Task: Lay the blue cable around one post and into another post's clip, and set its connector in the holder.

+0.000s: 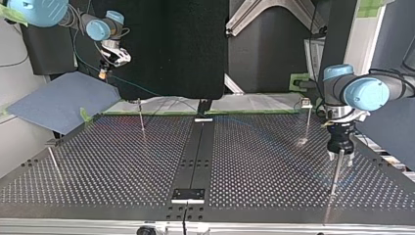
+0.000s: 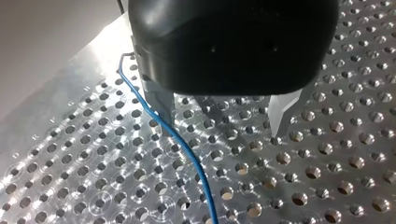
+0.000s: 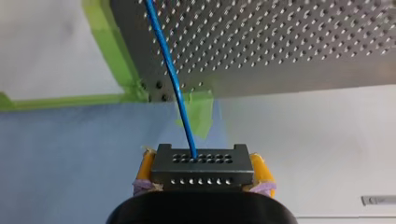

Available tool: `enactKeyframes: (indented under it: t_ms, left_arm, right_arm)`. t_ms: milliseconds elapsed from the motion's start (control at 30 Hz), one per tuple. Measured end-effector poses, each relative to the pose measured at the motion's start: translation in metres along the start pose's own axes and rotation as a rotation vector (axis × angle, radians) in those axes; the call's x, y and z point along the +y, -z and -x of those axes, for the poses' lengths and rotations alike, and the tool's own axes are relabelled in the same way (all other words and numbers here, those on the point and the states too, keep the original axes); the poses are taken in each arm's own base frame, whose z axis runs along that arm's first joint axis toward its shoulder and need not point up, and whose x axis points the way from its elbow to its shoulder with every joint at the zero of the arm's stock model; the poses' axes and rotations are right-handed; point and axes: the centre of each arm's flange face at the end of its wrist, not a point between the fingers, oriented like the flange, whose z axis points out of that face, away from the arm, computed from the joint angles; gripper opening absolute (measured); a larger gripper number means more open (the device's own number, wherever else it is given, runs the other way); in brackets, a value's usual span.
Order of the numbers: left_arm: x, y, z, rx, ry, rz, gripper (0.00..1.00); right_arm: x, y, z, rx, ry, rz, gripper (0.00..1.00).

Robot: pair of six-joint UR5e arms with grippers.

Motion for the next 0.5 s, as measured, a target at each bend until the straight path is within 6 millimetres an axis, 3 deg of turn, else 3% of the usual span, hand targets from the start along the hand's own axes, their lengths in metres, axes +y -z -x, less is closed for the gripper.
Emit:
enactKeyframes:
  t_ms: [500]
  left_arm:
    - [-0.002, 0.001, -0.001, 0.0, 0.0, 0.003, 1.0]
  right_arm:
    - [-0.007, -0.024, -0.013, 0.074, 0.011, -0.131, 0.0]
